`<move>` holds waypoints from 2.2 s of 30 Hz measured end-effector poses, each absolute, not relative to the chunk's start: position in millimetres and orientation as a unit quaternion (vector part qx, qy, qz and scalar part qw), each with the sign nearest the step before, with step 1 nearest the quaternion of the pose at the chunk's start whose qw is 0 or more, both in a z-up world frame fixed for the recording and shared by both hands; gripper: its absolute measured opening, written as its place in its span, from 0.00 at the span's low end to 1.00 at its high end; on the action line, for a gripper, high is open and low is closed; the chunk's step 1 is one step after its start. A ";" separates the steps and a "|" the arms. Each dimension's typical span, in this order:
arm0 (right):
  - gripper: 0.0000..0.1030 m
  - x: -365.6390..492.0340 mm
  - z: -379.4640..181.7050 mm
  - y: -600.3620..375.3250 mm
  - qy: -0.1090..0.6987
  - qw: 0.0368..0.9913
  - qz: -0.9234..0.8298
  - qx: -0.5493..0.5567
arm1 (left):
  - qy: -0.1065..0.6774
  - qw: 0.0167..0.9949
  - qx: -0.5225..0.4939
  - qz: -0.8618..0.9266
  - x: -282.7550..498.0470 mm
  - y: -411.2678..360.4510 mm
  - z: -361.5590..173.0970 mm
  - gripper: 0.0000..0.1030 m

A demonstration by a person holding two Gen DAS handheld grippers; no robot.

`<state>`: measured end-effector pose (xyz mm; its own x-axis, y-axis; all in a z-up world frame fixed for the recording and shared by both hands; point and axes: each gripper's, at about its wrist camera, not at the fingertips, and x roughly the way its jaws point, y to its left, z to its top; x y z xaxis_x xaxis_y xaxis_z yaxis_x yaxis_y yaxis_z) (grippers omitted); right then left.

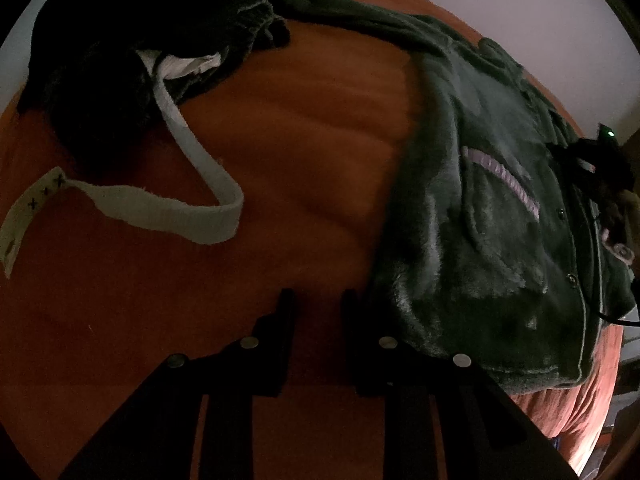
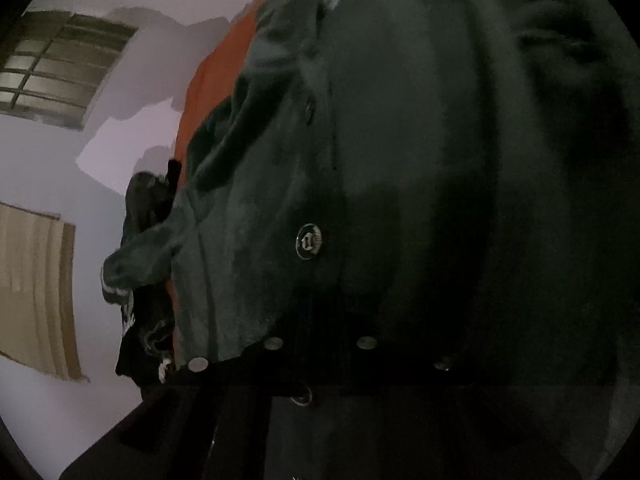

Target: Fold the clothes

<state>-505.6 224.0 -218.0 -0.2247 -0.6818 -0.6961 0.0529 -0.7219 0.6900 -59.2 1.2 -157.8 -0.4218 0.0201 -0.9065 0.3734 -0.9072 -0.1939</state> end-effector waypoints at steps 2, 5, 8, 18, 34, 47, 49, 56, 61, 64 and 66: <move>0.05 -499.8 -211.0 234.7 -0.275 0.242 -0.742 0.562 | 0.181 0.107 0.529 -0.822 -57.3 1.2 -157.2 0.24; 0.05 -498.8 -211.7 237.1 -0.256 0.240 -0.750 0.561 | 0.176 0.106 0.531 -0.822 -55.1 0.4 -157.9 0.24; 0.05 -503.6 -221.5 227.6 -0.218 0.237 -0.755 0.571 | 0.179 0.109 0.533 -0.820 -56.5 -0.3 -160.0 0.24; 0.00 -501.4 -176.9 262.0 -0.203 0.196 -0.813 0.509 | 0.191 0.113 0.530 -0.818 -41.5 -7.6 -155.4 0.24; 0.27 -499.5 -219.3 206.5 -0.228 0.254 -0.728 0.595 | 0.206 0.086 0.490 -0.843 -88.9 -4.1 -126.0 0.24; 0.03 -484.6 -199.3 236.1 -0.190 0.187 -0.785 0.558 | 0.169 0.122 0.492 -0.845 -146.4 22.0 -158.0 0.24; 0.03 -484.2 -198.6 240.7 -0.202 0.179 -0.789 0.552 | 0.167 0.124 0.489 -0.847 -143.4 22.0 -154.1 0.24; 0.05 -485.8 -211.0 215.9 -0.126 0.170 -0.795 0.569 | 0.192 0.110 0.490 -0.843 -145.6 17.8 -146.7 0.24; 0.21 -490.4 -188.3 217.3 -0.142 0.158 -0.789 0.577 | 0.190 0.092 0.501 -0.839 -127.7 20.9 -136.5 0.24; 0.22 -484.7 -156.5 203.7 -0.113 0.169 -0.814 0.545 | 0.182 0.084 0.510 -0.837 -104.8 24.2 -129.5 0.24; 0.28 -477.5 -132.2 180.7 -0.082 0.200 -0.828 0.518 | 0.169 0.082 0.518 -0.834 -83.3 25.6 -125.4 0.24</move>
<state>-477.5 180.7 -132.2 -0.3830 -0.4153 -0.8251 0.2457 -0.9069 0.3424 -83.3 25.6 -125.4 -0.4494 0.0390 -0.8925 0.3122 -0.9292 -0.1978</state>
